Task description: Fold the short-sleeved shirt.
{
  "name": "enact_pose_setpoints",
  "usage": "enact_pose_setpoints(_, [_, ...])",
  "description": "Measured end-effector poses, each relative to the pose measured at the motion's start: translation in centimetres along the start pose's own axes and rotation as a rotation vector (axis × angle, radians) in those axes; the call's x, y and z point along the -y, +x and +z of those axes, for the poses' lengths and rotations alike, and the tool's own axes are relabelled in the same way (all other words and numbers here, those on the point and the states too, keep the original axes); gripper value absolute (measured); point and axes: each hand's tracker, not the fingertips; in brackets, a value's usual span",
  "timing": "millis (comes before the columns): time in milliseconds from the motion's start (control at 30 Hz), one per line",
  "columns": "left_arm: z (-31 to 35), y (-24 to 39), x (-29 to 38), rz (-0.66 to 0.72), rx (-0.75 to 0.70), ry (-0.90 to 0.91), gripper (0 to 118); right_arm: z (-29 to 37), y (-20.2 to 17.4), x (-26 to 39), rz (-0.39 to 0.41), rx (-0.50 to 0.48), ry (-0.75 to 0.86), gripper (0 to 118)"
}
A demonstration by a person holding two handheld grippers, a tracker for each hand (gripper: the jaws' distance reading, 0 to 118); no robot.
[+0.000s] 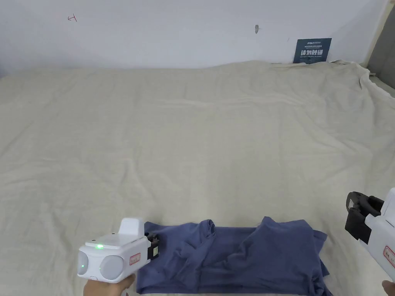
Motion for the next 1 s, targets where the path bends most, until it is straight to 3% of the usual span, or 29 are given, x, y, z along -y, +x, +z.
enact_pose_setpoints(367, [-1.0, 4.7, 2.4, 0.023, 0.114, -0.012, 0, 0.5, 1.3, 0.7, -0.023, 0.025, -0.015, 0])
enact_pose_setpoints(533, [-1.8, 6.7, 3.6, 0.148, 0.264, -0.025, 0, 0.8, 1.6, 0.7, -0.019, 0.033, -0.014, 0])
enact_pose_setpoints(1000, [-0.8, 10.1, 3.3, 0.034, 0.232, -0.021, 0, 0.8, 2.6, 1.1, -0.038, 0.05, -0.027, 0])
